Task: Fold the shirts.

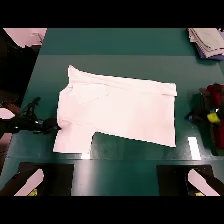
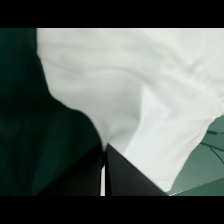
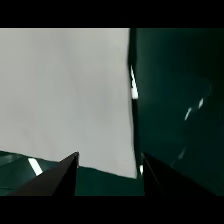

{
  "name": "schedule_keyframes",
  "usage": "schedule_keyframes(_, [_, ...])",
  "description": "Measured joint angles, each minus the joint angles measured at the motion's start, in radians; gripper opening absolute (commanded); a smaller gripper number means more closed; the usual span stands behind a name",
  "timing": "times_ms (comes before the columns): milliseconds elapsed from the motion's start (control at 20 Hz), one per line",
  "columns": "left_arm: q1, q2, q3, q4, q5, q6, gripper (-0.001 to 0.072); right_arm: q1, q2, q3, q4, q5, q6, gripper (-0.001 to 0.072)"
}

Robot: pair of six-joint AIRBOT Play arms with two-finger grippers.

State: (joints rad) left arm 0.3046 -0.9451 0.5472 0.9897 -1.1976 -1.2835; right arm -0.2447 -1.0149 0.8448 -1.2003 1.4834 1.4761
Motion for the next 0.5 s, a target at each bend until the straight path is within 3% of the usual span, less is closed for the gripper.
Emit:
schedule_keyframes(350, [0.000,-0.001,0.064,-0.069,-0.023,0.023,0.0026,0.018,0.015,-0.278,-0.092,0.020,0.051,0.0428])
schedule_keyframes(500, [0.000,-0.001,0.068,-0.077,-0.025,0.026,0.0026,0.065,0.016,-0.338,-0.079,-0.044,0.070,0.0367])
